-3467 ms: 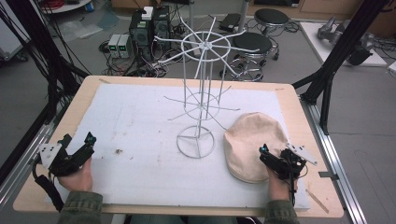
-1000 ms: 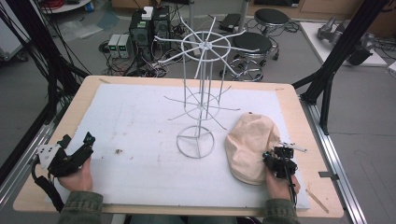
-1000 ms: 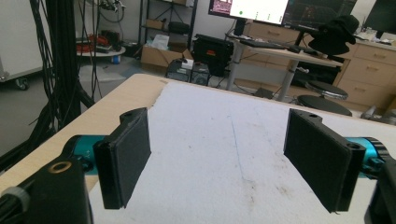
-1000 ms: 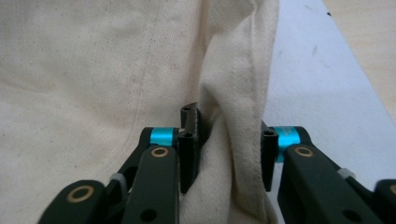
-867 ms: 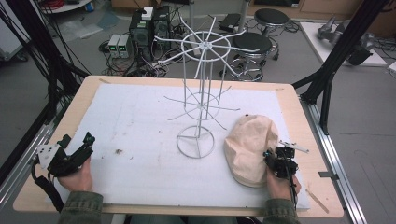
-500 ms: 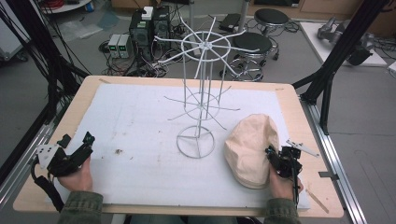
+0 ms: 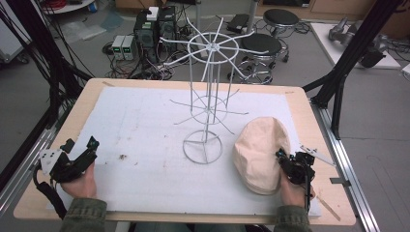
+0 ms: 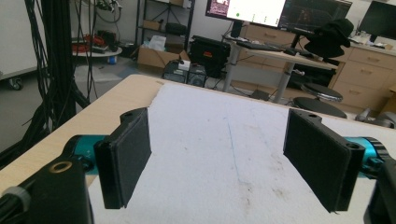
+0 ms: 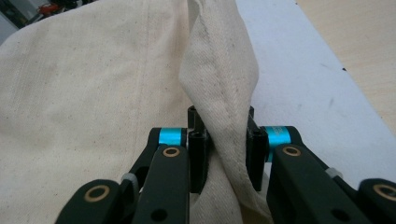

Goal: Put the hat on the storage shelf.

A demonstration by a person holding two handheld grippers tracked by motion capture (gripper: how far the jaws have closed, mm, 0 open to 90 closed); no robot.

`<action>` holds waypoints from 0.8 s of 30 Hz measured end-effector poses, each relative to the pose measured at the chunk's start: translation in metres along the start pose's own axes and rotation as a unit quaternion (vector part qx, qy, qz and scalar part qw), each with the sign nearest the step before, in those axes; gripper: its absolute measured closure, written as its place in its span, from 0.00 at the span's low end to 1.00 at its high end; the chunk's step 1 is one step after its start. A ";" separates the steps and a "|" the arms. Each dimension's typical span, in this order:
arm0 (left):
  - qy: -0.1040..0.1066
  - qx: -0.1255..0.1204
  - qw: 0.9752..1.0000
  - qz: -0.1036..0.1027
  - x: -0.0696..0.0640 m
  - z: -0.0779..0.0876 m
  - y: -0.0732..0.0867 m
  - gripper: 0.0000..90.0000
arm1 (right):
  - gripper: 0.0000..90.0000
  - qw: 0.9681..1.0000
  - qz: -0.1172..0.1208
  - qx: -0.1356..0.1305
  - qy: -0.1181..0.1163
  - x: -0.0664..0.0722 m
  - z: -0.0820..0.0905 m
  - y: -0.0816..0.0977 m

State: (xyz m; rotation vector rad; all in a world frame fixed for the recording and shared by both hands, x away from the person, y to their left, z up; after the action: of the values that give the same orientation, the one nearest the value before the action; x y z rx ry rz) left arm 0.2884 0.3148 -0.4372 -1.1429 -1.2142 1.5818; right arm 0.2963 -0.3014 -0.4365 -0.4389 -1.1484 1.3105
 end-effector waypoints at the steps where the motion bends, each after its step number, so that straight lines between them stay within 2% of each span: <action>1: 0.000 0.000 1.000 0.000 0.000 0.000 0.000 0.26 | 0.86 1.000 0.000 -0.002 -0.003 0.001 0.001 0.000; 13: 0.003 0.001 1.000 0.003 0.000 -0.001 0.000 0.26 | 0.85 0.998 0.028 -0.045 -0.038 0.007 0.012 -0.008; 21: 0.003 0.001 1.000 0.007 0.001 -0.002 0.000 0.26 | 0.85 0.995 0.047 -0.041 -0.080 0.011 0.014 -0.010; 23: 0.002 0.002 1.000 0.008 0.001 -0.002 0.000 0.26 | 0.85 0.994 0.045 -0.042 -0.088 0.012 0.015 -0.010; 24: 0.002 0.002 1.000 0.008 0.001 -0.002 0.000 0.26 | 0.85 0.993 0.050 -0.045 -0.098 0.012 0.016 -0.011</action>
State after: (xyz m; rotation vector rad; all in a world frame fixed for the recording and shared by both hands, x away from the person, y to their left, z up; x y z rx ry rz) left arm 0.2900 0.3162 -0.4380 -1.1561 -1.2022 1.5913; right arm 0.2866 -0.2991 -0.4159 -0.4447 -1.3688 1.4156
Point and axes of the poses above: each handheld gripper's, and its own axes: z roughly backward along the jaws, y roughly out of its underside, x roughly to its left, the point moved 3 cm from there along -z, roughly forward along the jaws, and after that the axes turned 13 degrees about -y, right-handed, at the moved point
